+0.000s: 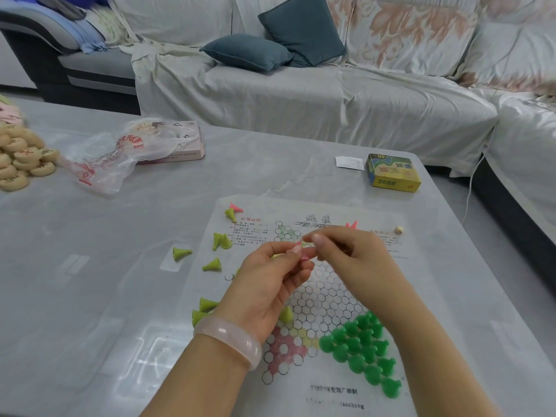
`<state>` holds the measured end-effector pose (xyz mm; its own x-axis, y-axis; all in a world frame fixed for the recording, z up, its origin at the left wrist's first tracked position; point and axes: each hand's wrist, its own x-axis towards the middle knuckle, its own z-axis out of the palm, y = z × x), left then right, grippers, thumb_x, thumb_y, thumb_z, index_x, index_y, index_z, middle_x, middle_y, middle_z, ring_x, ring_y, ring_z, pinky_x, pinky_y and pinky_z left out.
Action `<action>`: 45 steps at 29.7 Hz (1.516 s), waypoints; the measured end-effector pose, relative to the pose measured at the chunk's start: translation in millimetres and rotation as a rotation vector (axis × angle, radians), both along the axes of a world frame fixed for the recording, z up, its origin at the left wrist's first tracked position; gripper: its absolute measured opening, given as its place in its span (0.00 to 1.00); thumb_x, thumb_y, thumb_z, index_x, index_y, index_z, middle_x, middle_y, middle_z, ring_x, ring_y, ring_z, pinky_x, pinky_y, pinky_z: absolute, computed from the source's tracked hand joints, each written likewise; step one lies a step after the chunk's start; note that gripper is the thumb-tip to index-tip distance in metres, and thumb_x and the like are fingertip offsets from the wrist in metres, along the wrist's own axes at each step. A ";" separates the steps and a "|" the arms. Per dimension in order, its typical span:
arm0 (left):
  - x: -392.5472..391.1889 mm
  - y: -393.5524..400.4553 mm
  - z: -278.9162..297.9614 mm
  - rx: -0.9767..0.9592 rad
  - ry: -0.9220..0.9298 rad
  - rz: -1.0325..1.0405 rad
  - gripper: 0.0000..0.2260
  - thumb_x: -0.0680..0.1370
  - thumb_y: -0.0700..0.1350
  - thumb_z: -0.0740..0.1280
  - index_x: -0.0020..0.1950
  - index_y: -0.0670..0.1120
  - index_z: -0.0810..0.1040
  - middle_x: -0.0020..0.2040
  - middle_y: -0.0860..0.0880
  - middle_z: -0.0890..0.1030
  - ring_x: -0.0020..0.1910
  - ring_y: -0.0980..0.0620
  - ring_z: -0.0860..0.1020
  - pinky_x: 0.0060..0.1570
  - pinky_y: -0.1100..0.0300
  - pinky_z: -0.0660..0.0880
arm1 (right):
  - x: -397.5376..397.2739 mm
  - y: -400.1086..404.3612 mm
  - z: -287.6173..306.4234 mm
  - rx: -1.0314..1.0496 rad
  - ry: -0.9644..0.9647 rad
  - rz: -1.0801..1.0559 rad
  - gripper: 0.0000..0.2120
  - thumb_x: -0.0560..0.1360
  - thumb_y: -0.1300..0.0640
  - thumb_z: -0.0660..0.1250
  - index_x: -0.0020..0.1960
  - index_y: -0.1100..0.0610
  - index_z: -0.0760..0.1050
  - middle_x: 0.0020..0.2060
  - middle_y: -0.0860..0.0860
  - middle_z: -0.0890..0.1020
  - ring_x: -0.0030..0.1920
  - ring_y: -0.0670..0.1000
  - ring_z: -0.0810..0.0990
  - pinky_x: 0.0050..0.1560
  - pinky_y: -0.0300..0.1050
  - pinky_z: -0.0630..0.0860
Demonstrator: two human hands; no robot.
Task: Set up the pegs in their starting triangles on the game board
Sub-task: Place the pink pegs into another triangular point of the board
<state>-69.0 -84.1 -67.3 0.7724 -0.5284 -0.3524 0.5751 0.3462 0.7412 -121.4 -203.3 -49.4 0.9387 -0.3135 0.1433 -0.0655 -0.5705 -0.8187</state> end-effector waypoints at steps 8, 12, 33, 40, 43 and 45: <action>0.0 4.7 -1.4 -0.003 -0.027 0.006 0.06 0.74 0.31 0.63 0.46 0.36 0.78 0.38 0.42 0.80 0.32 0.55 0.80 0.37 0.66 0.80 | 3.7 3.6 -8.8 0.108 -0.013 -0.036 0.03 0.71 0.57 0.69 0.44 0.51 0.80 0.35 0.47 0.81 0.35 0.39 0.75 0.37 0.29 0.72; -0.5 3.8 -1.2 0.023 -0.045 0.008 0.06 0.74 0.31 0.63 0.48 0.35 0.78 0.40 0.42 0.80 0.33 0.54 0.80 0.38 0.66 0.80 | 4.3 2.8 -8.7 0.082 -0.029 -0.033 0.02 0.71 0.58 0.69 0.42 0.52 0.79 0.34 0.47 0.81 0.35 0.39 0.75 0.36 0.31 0.73; 5.2 9.2 4.9 -0.111 0.163 0.038 0.08 0.80 0.35 0.55 0.53 0.35 0.72 0.45 0.36 0.82 0.37 0.46 0.83 0.39 0.58 0.81 | 11.7 -53.7 -35.5 -0.359 0.067 -0.305 0.02 0.70 0.55 0.69 0.41 0.48 0.79 0.56 0.49 0.73 0.62 0.53 0.66 0.57 0.42 0.60; 6.4 13.0 3.5 -0.085 0.105 0.025 0.07 0.78 0.37 0.58 0.47 0.35 0.75 0.44 0.39 0.82 0.38 0.50 0.83 0.40 0.61 0.81 | 16.0 -55.3 -41.8 -0.432 0.172 -0.331 0.04 0.69 0.52 0.70 0.44 0.51 0.80 0.65 0.53 0.69 0.68 0.54 0.58 0.66 0.52 0.57; 6.5 13.7 3.9 -0.076 0.105 0.029 0.05 0.78 0.35 0.59 0.47 0.36 0.74 0.45 0.39 0.82 0.39 0.49 0.82 0.41 0.60 0.81 | 16.8 -55.1 -42.9 -0.439 0.178 -0.317 0.04 0.68 0.53 0.71 0.43 0.50 0.80 0.65 0.53 0.69 0.68 0.55 0.57 0.66 0.53 0.57; 6.0 13.5 4.2 -0.067 0.110 0.031 0.05 0.77 0.33 0.59 0.46 0.36 0.74 0.45 0.39 0.81 0.41 0.48 0.82 0.41 0.60 0.81 | 17.4 -55.1 -43.9 -0.452 0.184 -0.312 0.04 0.68 0.52 0.71 0.43 0.50 0.80 0.65 0.53 0.69 0.69 0.55 0.57 0.66 0.54 0.58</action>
<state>-63.0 -70.6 -63.1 0.7478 -0.5299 -0.4001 0.6394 0.4123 0.6490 -104.0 -258.4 -93.3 0.8339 -0.5250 0.1704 -0.4048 -0.7916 -0.4577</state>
